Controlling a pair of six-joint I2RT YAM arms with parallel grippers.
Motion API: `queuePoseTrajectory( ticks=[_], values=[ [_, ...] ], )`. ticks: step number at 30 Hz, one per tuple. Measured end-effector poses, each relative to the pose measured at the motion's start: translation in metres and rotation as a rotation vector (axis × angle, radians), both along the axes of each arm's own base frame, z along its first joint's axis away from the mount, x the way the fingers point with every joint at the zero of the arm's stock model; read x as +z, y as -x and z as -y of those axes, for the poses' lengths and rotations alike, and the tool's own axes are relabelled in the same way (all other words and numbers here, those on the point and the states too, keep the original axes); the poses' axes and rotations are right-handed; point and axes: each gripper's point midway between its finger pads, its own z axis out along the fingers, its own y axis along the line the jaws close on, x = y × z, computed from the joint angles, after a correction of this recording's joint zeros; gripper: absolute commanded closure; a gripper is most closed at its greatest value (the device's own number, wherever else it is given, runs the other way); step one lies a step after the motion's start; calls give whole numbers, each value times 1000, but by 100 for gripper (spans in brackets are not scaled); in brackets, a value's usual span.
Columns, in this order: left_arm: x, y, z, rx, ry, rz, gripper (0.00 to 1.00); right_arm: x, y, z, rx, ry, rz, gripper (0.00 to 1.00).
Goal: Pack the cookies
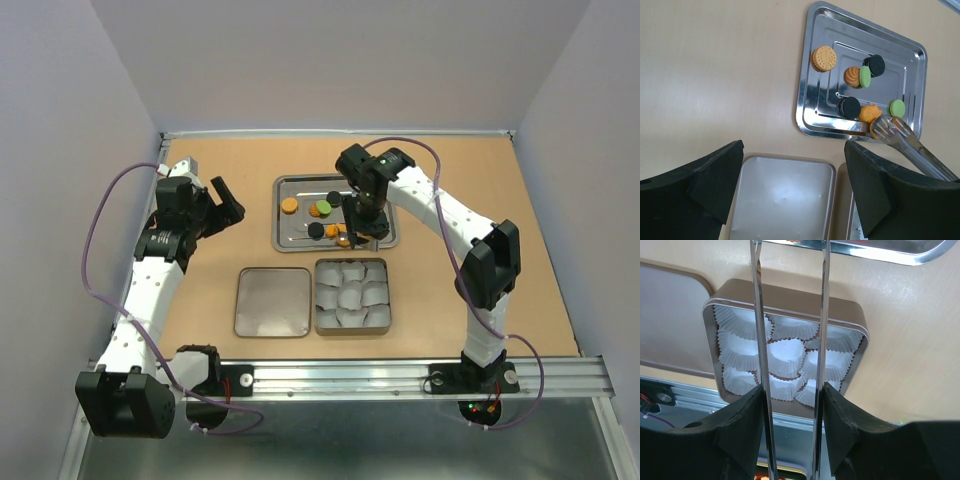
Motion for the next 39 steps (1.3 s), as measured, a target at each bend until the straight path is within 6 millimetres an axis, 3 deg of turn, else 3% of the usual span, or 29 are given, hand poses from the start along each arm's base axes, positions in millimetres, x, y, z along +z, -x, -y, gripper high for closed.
queuePoseTrajectory(
  ticks=[10, 18, 24, 31, 39],
  values=[
    [-7, 2, -1, 2, -3, -18, 7, -8, 6, 3, 4, 19, -28, 48],
    [-13, 4, -1, 1, -4, -31, 7, -10, 8, 2, 8, 30, -32, 59],
    [-13, 4, 0, 0, -4, -32, 7, -14, 2, 0, 4, 47, -34, 61],
    [-13, 5, 4, -17, -4, -30, 7, 5, -18, -6, -6, 28, 59, 64],
    [0, -1, 6, -24, -2, -8, 7, 36, -17, 1, -14, -3, 139, 65]
  ],
)
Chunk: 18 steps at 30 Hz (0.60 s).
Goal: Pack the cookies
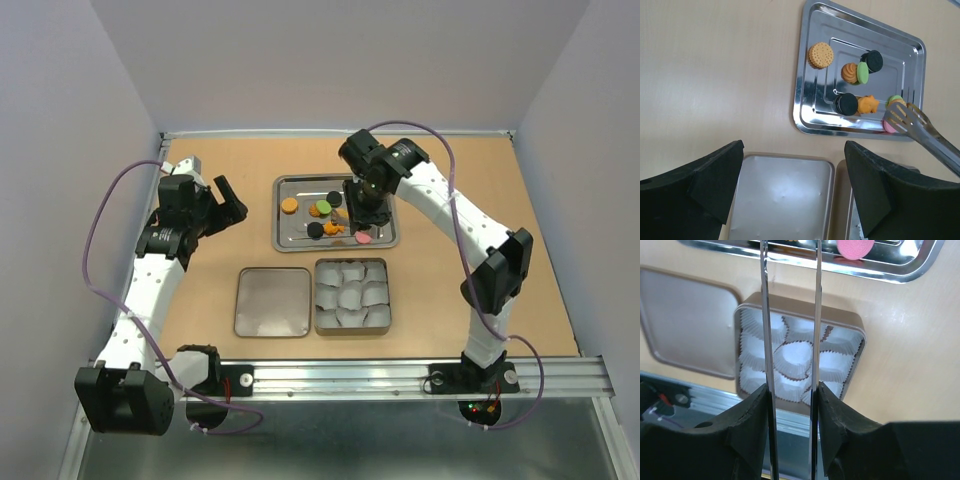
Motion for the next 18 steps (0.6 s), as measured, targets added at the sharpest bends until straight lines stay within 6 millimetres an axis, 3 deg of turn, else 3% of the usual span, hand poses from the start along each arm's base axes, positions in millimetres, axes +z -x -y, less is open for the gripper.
queuePoseTrajectory(
  ticks=[5, 8, 11, 14, 18],
  values=[
    [-2, 0, 7, -24, 23, -13, 7, 38, 16, -2, 27, -112, 39, 65],
    [-1, 0, 12, -39, 46, -14, 7, 57, 40, -1, 68, -185, 40, 65],
    [2, -2, 15, -49, 63, -2, 7, 55, 65, 4, 107, -202, 12, 65],
    [4, -2, 18, -56, 78, 2, 7, 37, 97, 7, 160, -185, -60, 65],
    [6, -3, 22, -62, 93, 9, 7, 17, 123, 1, 218, -166, -137, 65]
  ],
)
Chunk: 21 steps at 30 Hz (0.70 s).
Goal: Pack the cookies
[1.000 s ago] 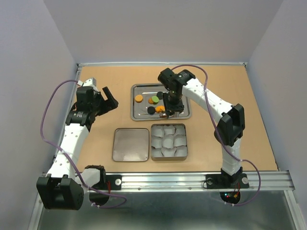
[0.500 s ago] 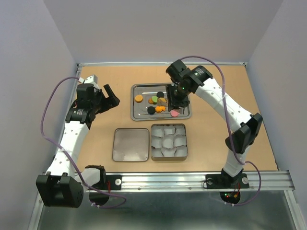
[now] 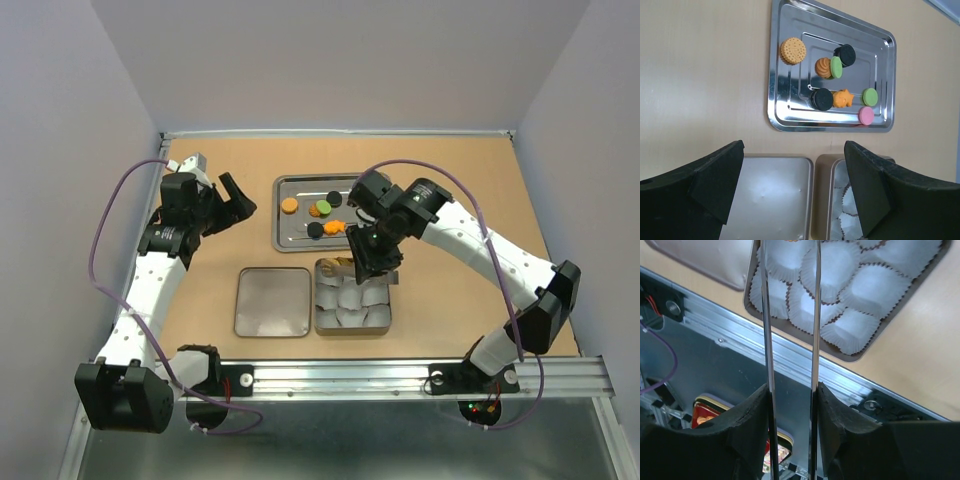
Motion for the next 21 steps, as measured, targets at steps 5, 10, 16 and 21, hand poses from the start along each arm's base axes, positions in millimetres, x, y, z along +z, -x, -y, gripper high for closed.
queuePoseTrajectory(
  ticks=[5, 10, 16, 21],
  values=[
    [2, 0, 4, -11, 13, 6, 7, -7, 13, -11, 43, -4, -12, 66],
    [2, 1, 6, -13, 18, 4, 7, -8, 9, -16, 38, -18, 9, 66],
    [2, 3, 6, -13, 17, 7, 7, -16, 4, -15, 31, 9, 15, 62],
    [3, 4, 6, -13, 17, 10, 7, -24, 1, -16, 27, 35, 10, 50]
  ],
)
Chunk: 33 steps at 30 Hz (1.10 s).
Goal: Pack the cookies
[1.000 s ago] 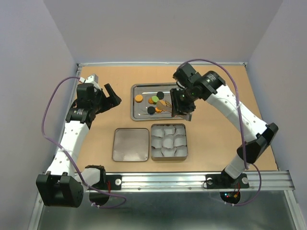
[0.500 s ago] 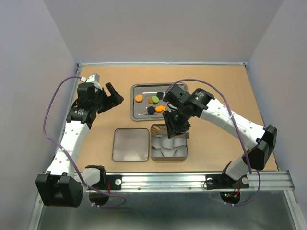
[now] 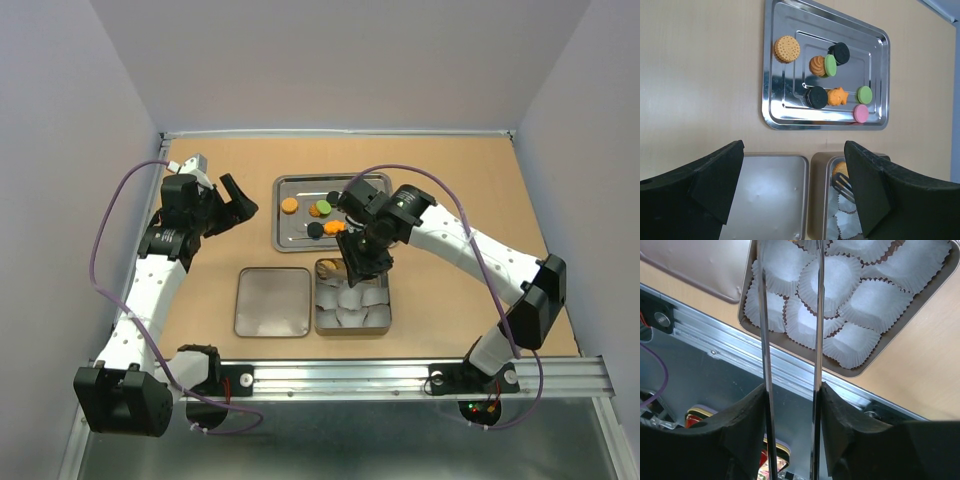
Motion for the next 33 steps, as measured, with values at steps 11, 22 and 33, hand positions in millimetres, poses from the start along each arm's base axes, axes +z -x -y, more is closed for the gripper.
queuePoseTrajectory(
  ticks=[11, 22, 33],
  values=[
    [-2, 0, 0, 0, 0, -4, 7, -2, -3, 2, -8, 17, 14, 43],
    [-2, 0, 0, 0, 0, -2, 7, 52, -26, -20, -35, -91, 120, 43],
    [-1, -1, 0, -4, -6, 4, 7, 26, -60, -30, -99, 33, 148, 44]
  ],
)
